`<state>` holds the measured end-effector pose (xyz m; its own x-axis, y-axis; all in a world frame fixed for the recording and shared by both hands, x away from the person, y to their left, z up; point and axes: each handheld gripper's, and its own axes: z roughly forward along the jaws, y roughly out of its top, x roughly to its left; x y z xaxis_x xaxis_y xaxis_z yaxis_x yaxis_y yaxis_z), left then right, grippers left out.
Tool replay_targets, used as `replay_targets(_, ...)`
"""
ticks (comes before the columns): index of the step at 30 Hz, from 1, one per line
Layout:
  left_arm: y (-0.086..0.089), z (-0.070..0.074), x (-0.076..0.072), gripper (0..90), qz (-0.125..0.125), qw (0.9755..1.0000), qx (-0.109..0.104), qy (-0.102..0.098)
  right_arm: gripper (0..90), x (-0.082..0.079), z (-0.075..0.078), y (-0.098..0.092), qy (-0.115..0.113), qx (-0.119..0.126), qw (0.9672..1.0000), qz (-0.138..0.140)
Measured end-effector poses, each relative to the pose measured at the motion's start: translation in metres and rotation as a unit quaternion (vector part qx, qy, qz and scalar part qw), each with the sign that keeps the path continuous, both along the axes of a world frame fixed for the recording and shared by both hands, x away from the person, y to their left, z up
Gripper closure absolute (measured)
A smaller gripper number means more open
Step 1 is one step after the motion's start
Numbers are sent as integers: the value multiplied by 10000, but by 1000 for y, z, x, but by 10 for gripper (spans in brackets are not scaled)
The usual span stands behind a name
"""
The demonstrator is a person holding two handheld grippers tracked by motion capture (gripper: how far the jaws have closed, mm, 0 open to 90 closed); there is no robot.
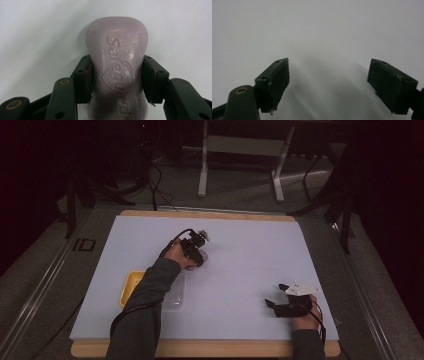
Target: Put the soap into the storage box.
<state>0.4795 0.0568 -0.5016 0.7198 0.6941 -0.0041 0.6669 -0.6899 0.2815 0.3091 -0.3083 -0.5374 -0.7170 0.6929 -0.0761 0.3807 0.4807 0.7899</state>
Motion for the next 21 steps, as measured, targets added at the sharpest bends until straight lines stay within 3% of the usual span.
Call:
replay_targets(7, 2, 2, -3, 495, -77, 10000, -12, 18, 176, 0, 0, 0, 11, -14, 10000, 6)
replay_targets(21, 6, 14, -10, 498, -70, 9998, -109, -170, 176, 0, 0, 0, -10, -31, 10000, 14)
